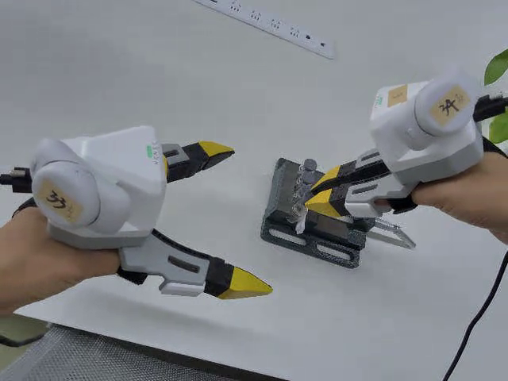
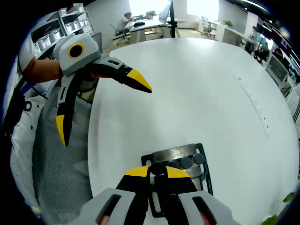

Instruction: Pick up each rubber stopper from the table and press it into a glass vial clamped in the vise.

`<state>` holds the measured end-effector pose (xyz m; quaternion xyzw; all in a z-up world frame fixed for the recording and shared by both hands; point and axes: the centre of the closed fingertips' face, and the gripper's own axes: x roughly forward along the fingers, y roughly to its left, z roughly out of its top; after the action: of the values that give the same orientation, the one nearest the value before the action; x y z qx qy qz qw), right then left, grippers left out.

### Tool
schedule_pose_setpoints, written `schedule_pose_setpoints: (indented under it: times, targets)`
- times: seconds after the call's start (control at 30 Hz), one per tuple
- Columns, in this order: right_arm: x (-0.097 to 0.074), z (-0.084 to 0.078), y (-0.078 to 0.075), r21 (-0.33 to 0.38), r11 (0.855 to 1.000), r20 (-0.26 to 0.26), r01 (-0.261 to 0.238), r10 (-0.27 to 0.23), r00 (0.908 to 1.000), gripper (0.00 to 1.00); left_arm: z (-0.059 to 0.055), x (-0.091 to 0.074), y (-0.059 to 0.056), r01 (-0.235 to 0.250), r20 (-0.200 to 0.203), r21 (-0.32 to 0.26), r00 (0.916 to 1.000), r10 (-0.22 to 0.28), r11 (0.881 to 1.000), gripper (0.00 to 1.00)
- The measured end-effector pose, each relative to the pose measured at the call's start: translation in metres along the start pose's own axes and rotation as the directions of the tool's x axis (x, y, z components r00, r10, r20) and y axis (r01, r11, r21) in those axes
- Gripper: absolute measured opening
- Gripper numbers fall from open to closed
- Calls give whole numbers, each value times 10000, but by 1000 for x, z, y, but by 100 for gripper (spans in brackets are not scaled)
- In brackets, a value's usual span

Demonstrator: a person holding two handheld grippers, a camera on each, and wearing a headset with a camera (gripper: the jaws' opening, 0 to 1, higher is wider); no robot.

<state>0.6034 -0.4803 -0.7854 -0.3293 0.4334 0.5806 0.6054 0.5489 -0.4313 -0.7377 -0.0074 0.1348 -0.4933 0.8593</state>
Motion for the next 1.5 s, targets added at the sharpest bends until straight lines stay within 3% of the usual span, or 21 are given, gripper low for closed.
schedule_pose_setpoints:
  times: [0.27, 0.77, 1.1, 1.5]
  targets:
    - [5, -7, -3, -169, 9998, -345, 68, -74, 9994, 6, 0, 0, -1, -25, 102, -71, 9999, 26, 10000, 99]
    - [9, -7, -2, -231, 9997, -499, -11, 0, 9988, 6, -4, -1, 0, 68, 167, -167, 9998, -66, 9998, 99]
    - [12, -6, 2, -996, 9950, -951, 69, -165, 9953, 6, -3, -1, -2, 93, 212, -167, 9997, -90, 9998, 99]
    - [12, -7, 2, -1525, 9878, -1153, 322, -501, 9921, 6, -2, -1, -2, 91, 232, -186, 9997, -87, 9998, 99]
